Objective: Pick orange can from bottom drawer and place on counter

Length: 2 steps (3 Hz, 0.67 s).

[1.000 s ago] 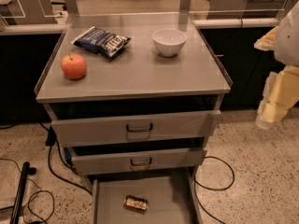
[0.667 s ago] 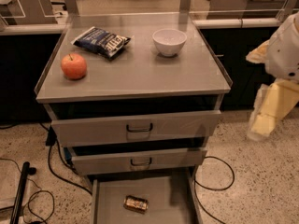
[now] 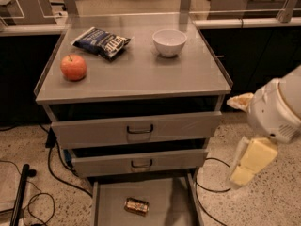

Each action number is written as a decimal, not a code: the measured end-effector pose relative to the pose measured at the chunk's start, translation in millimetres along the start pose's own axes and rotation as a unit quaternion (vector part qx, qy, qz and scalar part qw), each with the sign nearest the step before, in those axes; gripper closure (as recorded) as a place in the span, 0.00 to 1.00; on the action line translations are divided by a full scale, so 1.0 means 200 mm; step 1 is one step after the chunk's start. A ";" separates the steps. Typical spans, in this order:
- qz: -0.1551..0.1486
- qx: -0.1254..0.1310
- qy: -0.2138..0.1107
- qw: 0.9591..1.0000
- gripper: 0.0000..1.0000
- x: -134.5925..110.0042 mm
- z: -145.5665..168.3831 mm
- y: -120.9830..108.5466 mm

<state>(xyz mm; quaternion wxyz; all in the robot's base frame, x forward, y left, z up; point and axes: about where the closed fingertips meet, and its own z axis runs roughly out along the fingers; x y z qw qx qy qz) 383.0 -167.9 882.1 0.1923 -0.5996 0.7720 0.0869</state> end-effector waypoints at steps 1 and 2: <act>0.027 0.011 -0.066 0.997 0.00 0.05 0.19 0.13; 0.062 0.037 -0.099 0.992 0.00 0.09 0.38 0.14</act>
Offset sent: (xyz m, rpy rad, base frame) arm 0.0193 0.0134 -0.1232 0.2734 -0.1901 -0.3471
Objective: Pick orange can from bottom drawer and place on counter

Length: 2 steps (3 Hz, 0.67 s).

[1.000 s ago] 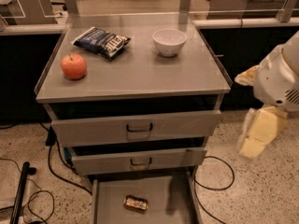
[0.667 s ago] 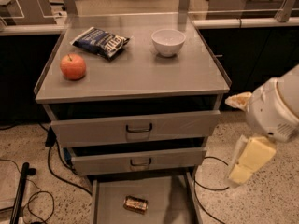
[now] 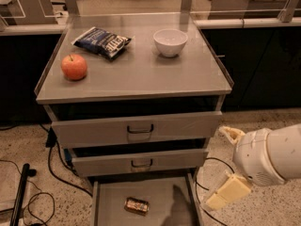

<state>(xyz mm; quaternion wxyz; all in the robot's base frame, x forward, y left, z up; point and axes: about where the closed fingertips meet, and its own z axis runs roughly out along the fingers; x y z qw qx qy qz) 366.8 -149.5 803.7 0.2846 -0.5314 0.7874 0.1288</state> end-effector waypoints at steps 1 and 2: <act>0.001 0.037 -0.007 0.999 0.00 -0.01 0.01 -0.09; 0.001 0.037 -0.007 0.999 0.00 -0.01 0.01 -0.09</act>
Offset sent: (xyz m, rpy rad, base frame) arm 0.0154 -0.0041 -0.0010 -0.0056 -0.0545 -0.0435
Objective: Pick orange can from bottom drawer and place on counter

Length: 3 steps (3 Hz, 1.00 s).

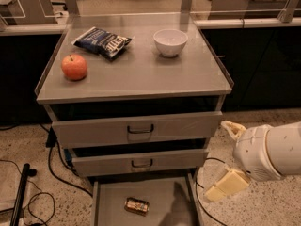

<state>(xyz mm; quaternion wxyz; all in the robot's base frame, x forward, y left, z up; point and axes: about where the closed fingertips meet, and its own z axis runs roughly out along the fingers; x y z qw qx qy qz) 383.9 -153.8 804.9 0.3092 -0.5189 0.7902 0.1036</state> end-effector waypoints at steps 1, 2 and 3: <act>0.002 -0.005 -0.002 1.000 0.00 0.00 0.01 0.00; 0.011 -0.015 0.002 1.000 0.00 0.03 0.15 -0.02; 0.015 -0.024 -0.005 1.000 0.00 0.10 0.34 -0.03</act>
Offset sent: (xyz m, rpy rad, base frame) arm 0.0296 0.0139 -0.0652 0.0208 0.0775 -0.0106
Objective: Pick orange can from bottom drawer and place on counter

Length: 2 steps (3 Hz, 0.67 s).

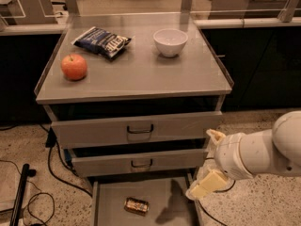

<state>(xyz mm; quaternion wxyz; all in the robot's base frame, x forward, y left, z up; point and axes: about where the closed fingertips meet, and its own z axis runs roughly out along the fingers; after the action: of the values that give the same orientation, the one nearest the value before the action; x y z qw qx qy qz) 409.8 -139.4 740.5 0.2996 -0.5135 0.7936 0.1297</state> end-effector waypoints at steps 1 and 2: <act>-0.010 -0.014 -0.013 1.000 0.00 0.09 0.23 -0.02; -0.030 -0.033 -0.028 0.999 0.00 0.17 0.40 -0.02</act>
Offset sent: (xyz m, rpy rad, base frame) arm 0.0284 0.0200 -0.1381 0.0785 -0.0263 0.1941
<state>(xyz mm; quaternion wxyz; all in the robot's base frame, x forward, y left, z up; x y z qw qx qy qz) 431.3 -124.2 657.0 0.3083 -0.5426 0.7647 0.1606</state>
